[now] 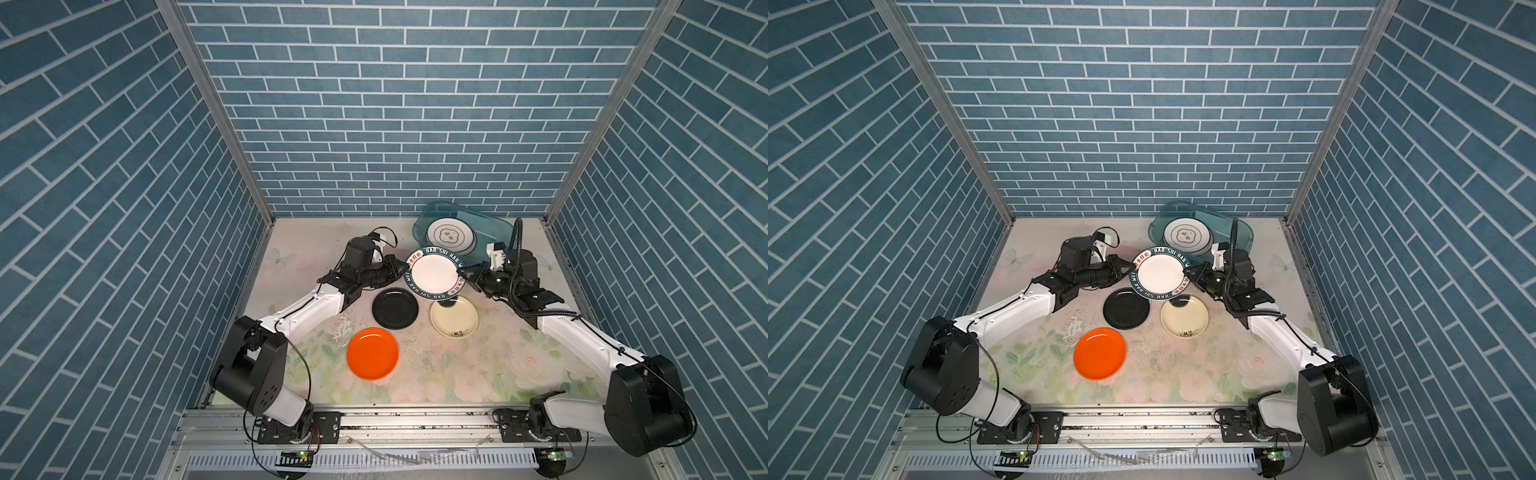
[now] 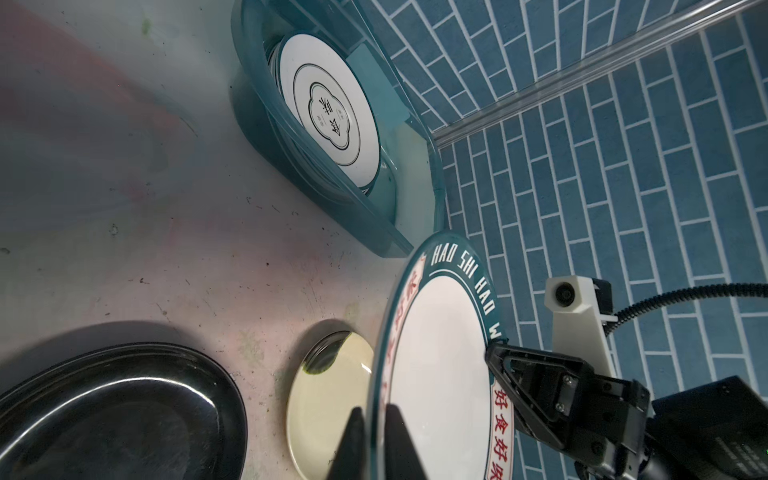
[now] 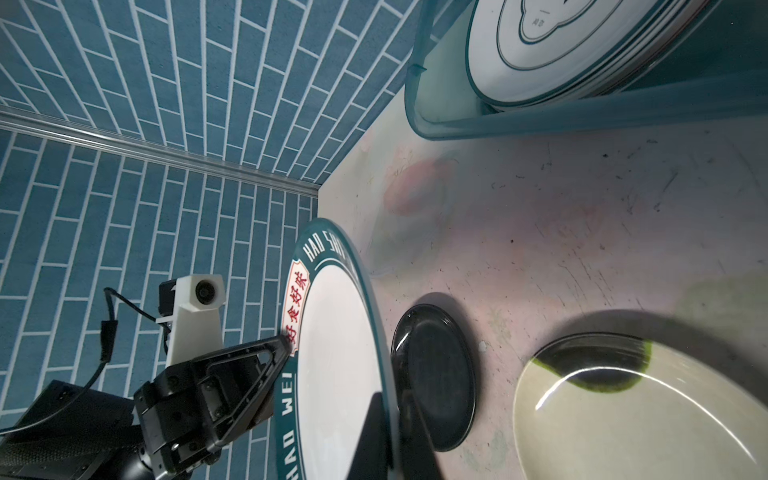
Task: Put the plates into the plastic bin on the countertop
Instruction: 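Carry the green-rimmed plate to the bin with the right gripper while the left releases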
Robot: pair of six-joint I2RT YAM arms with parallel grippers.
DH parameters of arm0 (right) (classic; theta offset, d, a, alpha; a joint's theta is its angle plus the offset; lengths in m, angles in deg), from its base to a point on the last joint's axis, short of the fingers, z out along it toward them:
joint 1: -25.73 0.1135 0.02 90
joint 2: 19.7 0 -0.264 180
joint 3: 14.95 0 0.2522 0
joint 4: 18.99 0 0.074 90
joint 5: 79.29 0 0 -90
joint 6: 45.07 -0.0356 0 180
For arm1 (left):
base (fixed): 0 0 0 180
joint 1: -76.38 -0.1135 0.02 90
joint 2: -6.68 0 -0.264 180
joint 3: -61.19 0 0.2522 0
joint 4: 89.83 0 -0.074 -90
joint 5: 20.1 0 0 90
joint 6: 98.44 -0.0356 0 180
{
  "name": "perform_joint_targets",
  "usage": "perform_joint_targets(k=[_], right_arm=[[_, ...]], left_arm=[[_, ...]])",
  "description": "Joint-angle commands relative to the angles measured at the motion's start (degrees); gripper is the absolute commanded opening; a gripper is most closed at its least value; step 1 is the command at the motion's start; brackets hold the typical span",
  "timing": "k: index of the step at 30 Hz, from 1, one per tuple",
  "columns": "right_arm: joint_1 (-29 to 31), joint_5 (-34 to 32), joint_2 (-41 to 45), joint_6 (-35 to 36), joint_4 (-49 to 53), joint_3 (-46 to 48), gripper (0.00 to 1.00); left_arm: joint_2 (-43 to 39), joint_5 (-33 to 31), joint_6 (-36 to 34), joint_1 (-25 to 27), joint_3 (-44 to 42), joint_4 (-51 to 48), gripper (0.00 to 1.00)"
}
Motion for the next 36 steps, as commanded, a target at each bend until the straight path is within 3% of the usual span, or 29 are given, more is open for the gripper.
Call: perform_joint_targets(k=[1,6,9,18,25,36], right_arm=[[0.34,-2.85,1.31,-1.49,2.04,0.68,0.0],[0.41,-4.97,1.95,-3.79,0.37,2.67,0.0],[0.48,-6.9,2.04,-3.78,1.8,2.58,0.0],[-0.16,-9.73,-0.4,1.73,8.93,-5.16,0.0],[-3.27,-9.1,-7.72,7.09,14.85,-17.86,0.0],[-5.98,-16.81,-20.07,15.34,23.82,-37.41,0.0]], left_arm=[[-2.1,-0.97,-4.2,0.42,0.38,-0.68,0.49],[-5.69,-5.84,-7.31,0.5,-2.48,-3.35,0.87],[-8.86,-8.58,-8.89,0.49,-4.65,-3.53,0.99],[-16.11,-12.02,-12.29,0.5,-12.57,-4.71,1.0],[-19.63,-12.64,-12.24,0.45,-20.3,1.89,1.0],[-21.2,-13.87,-13.75,0.45,-23.87,4.11,1.0]])
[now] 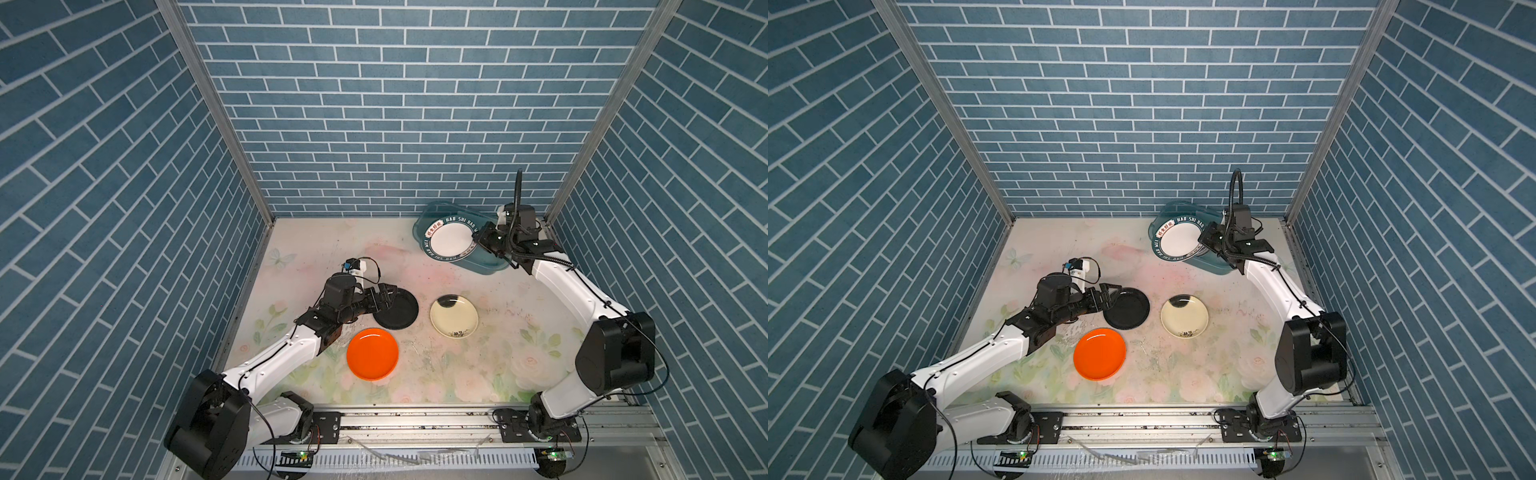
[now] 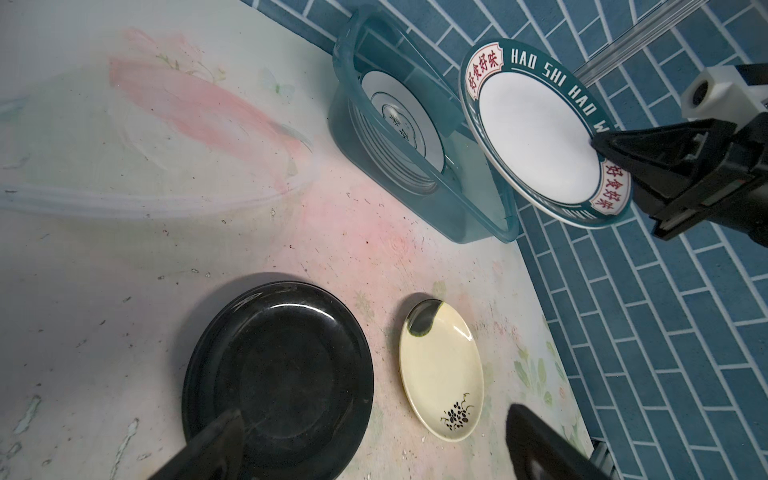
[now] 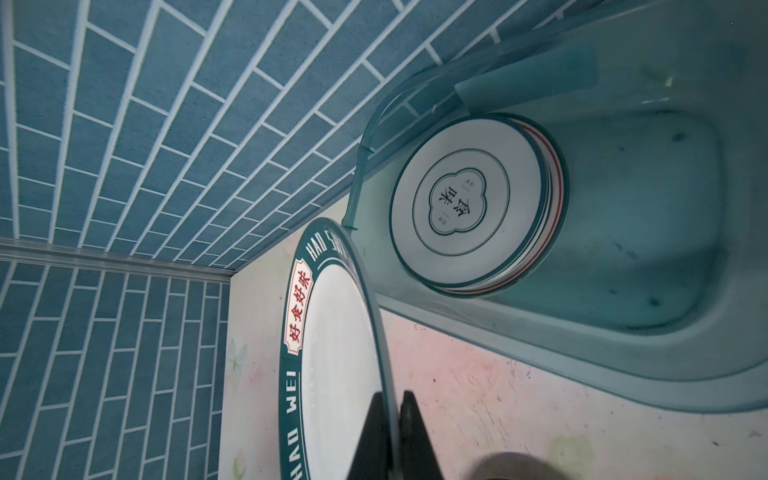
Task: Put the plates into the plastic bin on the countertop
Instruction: 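Carry the green-rimmed plate to the bin with the right gripper while the left releases, then lower the green-rimmed plate into the bin and open the right gripper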
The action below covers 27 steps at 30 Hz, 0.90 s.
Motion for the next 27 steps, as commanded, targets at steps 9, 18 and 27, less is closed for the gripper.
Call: perform_joint_targets(k=[9,18,27], right_arm=[[-2.93,-6.43,-12.13,2.37,2.65,-15.67,0.0],[-3.64,-6.32,-23.48,-0.5,4.09,-26.44,0.0],[-3.29,-3.24,-30.42,-3.63,5.08,-29.26,0.0]], left_arm=[[-4.33,-4.73,-4.47,0.19,-2.79,-0.46,1.0],[-6.54,-7.43,-6.13,0.14,-2.83,-2.79,1.0],[-7.19,-8.97,-6.72,0.19,-2.57,-4.28,0.99]])
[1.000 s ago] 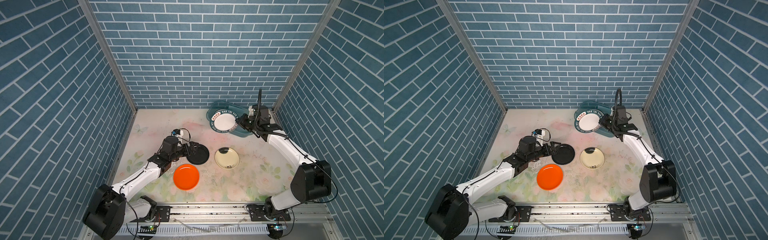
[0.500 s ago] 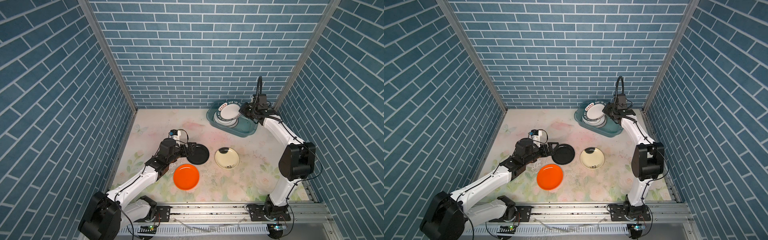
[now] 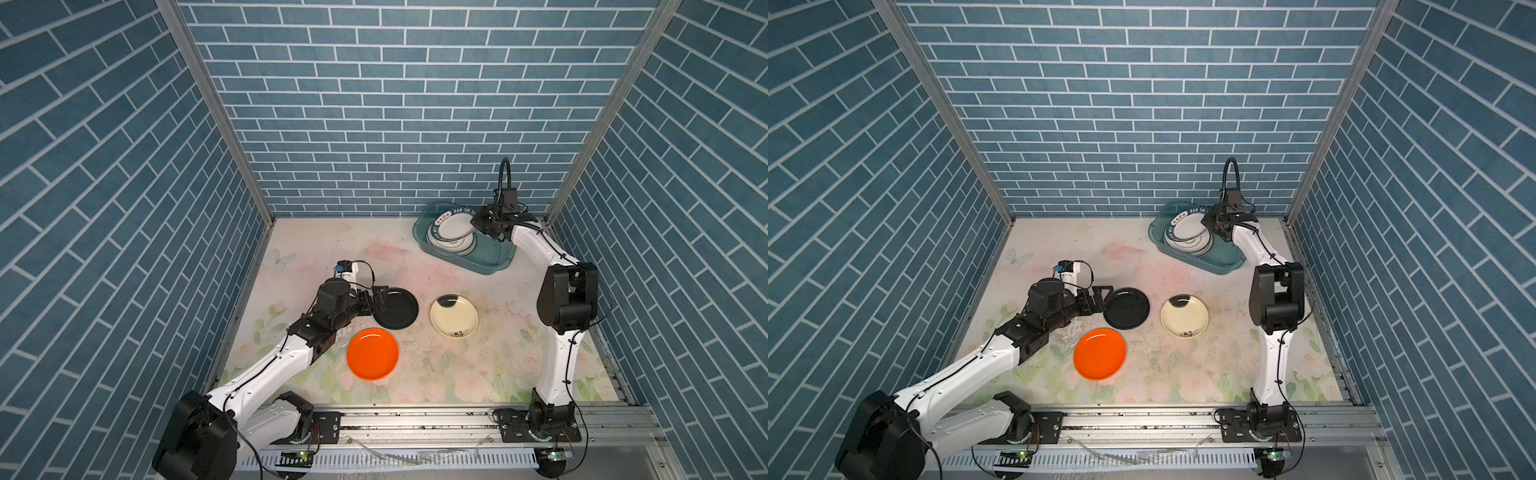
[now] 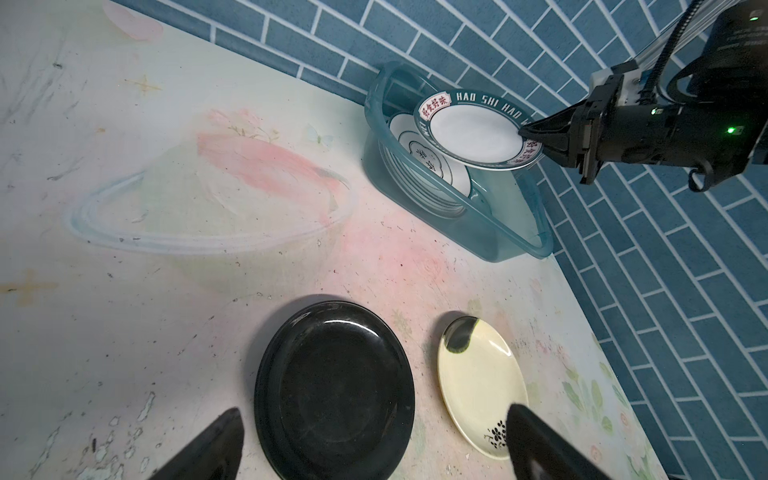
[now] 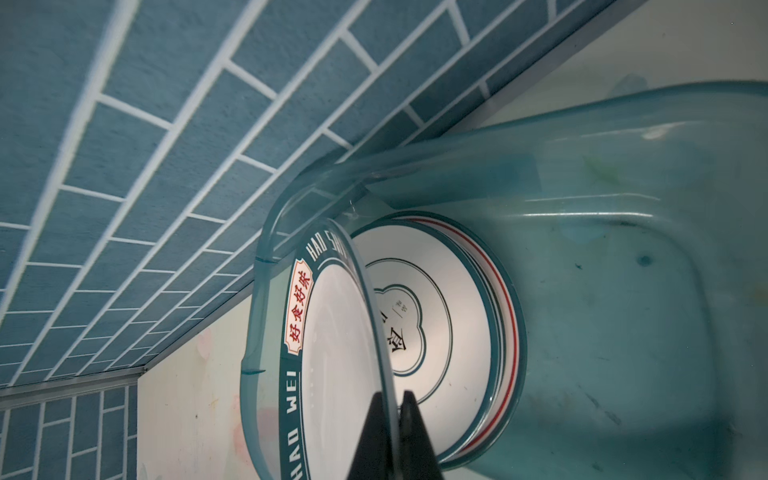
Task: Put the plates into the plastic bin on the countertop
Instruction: 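Lower the green-rimmed plate into the bin and open the right gripper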
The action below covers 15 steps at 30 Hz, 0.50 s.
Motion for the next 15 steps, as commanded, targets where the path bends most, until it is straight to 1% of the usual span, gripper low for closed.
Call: perform_joint_targets(k=[1,4,8,9,12,13,15], right_arm=[[0.27,2.51,-1.81,-3.65,-0.48,-1.76,0.0],[0.27,3.29,-3.35,-4.11,-0.56,-2.25,0.0],[0.27,6.69,-6.25,-4.35,-0.83,-4.41,0.0],[0.27,7.17,-6.75,-4.48,-0.7,-4.9,0.04],[0.33,8.78,-8.07,-4.23,0.44,-7.11,0.33],[0.36,9.39,-8.46,-3.99,1.24,-8.07,0.41],[0.4,9.24,-9.02,-3.64,3.46,-9.82,0.52]], left_arm=[[-1.02,-1.44,-1.38,0.19,-0.38,-1.79,1.0],[-1.25,-1.65,-1.59,0.2,-0.21,-2.3,1.0],[-1.56,-1.92,-1.75,0.2,-0.14,-2.74,1.0],[-1.68,-2.01,-1.84,0.2,-0.08,-2.85,1.0],[-1.88,-2.36,-2.21,0.14,0.07,-3.35,1.0],[-1.99,-2.45,-2.31,0.16,0.1,-3.46,1.0],[-1.98,-2.63,-2.33,0.19,0.1,-3.54,1.0]])
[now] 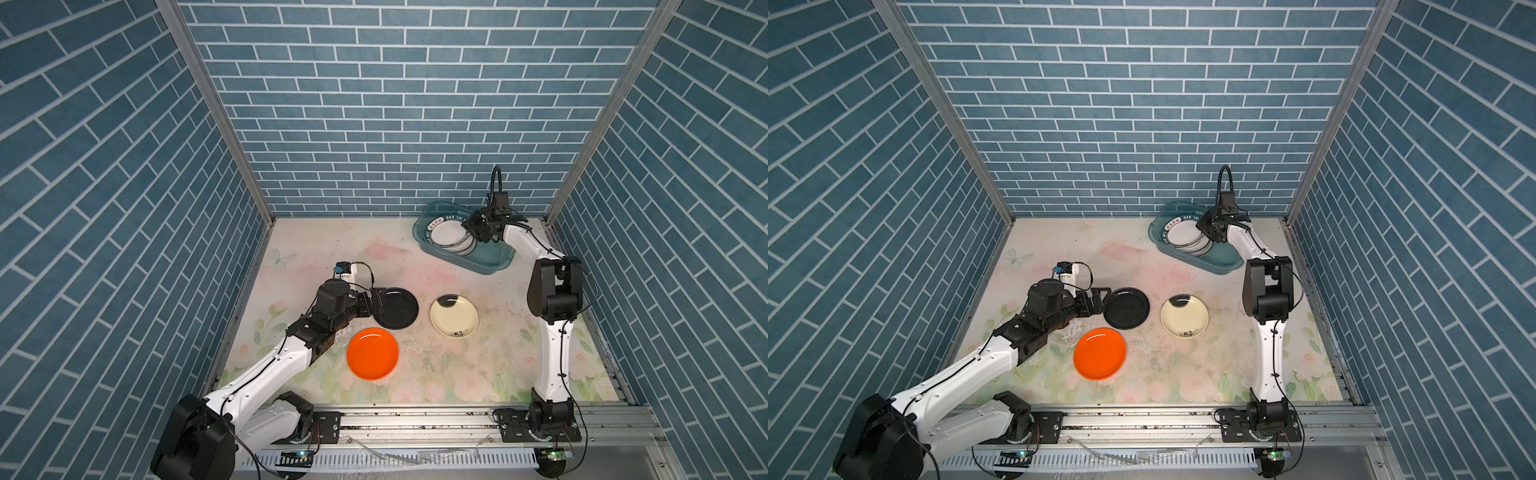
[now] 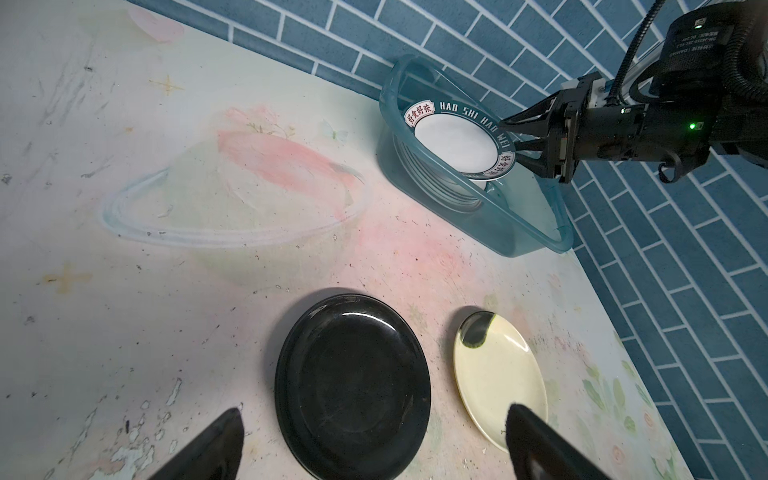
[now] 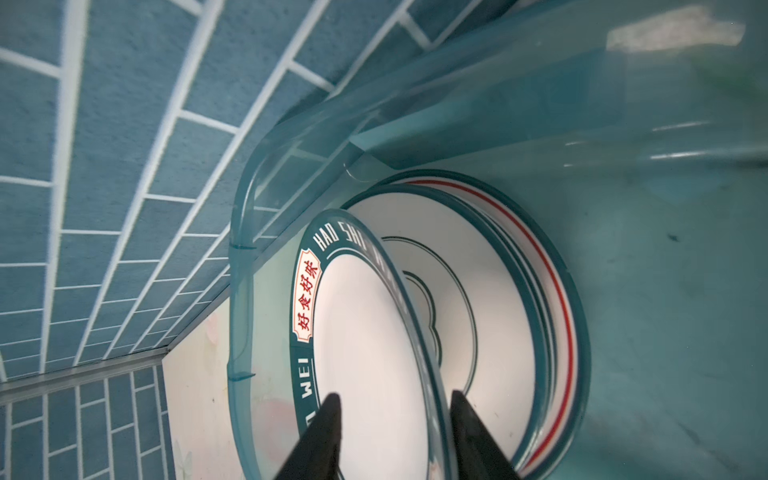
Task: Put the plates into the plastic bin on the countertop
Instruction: 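Lower the green-rimmed plate into the bin and open the right gripper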
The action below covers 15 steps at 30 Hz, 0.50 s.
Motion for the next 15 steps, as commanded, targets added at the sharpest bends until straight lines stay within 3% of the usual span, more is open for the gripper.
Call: perform_joint_targets(k=[1,7,11,15], right_arm=[[0.42,2.26,-0.52,0.57,2.82,-3.66,0.61],[0.58,-0.08,0.48,6.43,11.2,-8.73,0.98],[0.93,-6.81,5.25,11.39,15.05,-7.84,0.99],[0.93,-8.12,11.96,13.21,14.47,-2.96,0.99]], left_arm=[[-0.96,-1.04,-1.1,0.15,0.11,-0.82,1.0],[-0.97,-0.94,-1.01,0.15,0.48,-1.45,1.0],[-1.62,-1.69,-0.97,0.17,0.65,-2.32,1.0],[-2.39,-2.66,-1.01,0.2,0.66,-3.22,0.99]])
